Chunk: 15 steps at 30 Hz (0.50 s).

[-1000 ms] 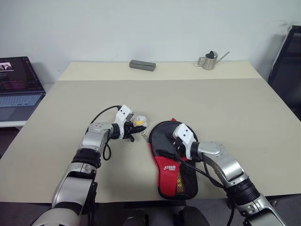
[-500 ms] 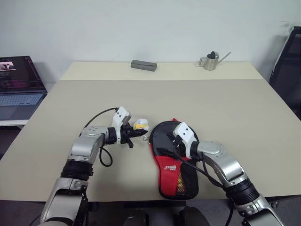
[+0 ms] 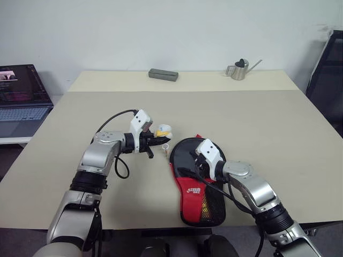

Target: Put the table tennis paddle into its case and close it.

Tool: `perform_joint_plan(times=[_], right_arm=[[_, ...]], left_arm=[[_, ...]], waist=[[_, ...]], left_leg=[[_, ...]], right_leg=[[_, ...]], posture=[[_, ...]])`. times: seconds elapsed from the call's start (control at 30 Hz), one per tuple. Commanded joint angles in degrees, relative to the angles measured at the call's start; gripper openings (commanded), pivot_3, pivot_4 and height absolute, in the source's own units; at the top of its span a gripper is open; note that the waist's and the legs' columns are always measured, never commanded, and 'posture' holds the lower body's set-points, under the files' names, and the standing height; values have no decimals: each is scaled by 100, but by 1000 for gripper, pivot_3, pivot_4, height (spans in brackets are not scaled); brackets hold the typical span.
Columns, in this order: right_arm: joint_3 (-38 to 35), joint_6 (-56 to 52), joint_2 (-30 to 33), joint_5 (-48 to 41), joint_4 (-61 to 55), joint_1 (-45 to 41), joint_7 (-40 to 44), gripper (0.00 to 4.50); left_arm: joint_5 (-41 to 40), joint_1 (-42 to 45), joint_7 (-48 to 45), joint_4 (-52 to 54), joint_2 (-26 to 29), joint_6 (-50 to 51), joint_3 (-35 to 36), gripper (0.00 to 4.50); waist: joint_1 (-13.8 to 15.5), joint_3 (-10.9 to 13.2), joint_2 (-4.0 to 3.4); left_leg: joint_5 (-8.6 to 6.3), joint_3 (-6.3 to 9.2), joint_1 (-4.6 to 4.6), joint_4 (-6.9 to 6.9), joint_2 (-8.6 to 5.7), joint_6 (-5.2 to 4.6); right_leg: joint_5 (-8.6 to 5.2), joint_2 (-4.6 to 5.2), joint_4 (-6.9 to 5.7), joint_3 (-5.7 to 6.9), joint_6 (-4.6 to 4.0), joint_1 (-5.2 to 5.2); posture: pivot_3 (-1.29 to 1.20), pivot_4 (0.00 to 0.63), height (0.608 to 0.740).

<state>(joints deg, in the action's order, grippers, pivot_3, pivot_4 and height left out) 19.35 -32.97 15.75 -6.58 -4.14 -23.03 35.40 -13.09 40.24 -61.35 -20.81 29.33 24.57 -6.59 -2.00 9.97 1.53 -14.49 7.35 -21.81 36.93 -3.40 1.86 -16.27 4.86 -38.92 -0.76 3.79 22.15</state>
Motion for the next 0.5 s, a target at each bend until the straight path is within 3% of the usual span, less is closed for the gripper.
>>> perform_joint_plan(times=[0.03,0.3,0.5], right_arm=[[163,-335,-9,153,382,220,-116,4500],[186,-355,-227,202,393,322,-331,4500],[277,-387,-351,252,413,491,-442,4500]], left_arm=[[283,402,70,-593,-109,-582,-82,236],[966,1311,621,-2647,-633,-1876,-190,236],[1122,1802,643,-3483,-852,-2303,-135,236]], waist=[[2,0,1],[-11,-7,9],[-28,-8,11]], left_leg=[[1,1,0,0,-1,2],[2,2,2,0,-4,3],[2,3,2,0,-4,3]], right_leg=[[0,0,-1,1,0,-1],[2,-2,-1,2,1,-3],[2,-8,-2,4,2,-2]], posture=[[0,150,740],[0,150,740],[0,150,740]])
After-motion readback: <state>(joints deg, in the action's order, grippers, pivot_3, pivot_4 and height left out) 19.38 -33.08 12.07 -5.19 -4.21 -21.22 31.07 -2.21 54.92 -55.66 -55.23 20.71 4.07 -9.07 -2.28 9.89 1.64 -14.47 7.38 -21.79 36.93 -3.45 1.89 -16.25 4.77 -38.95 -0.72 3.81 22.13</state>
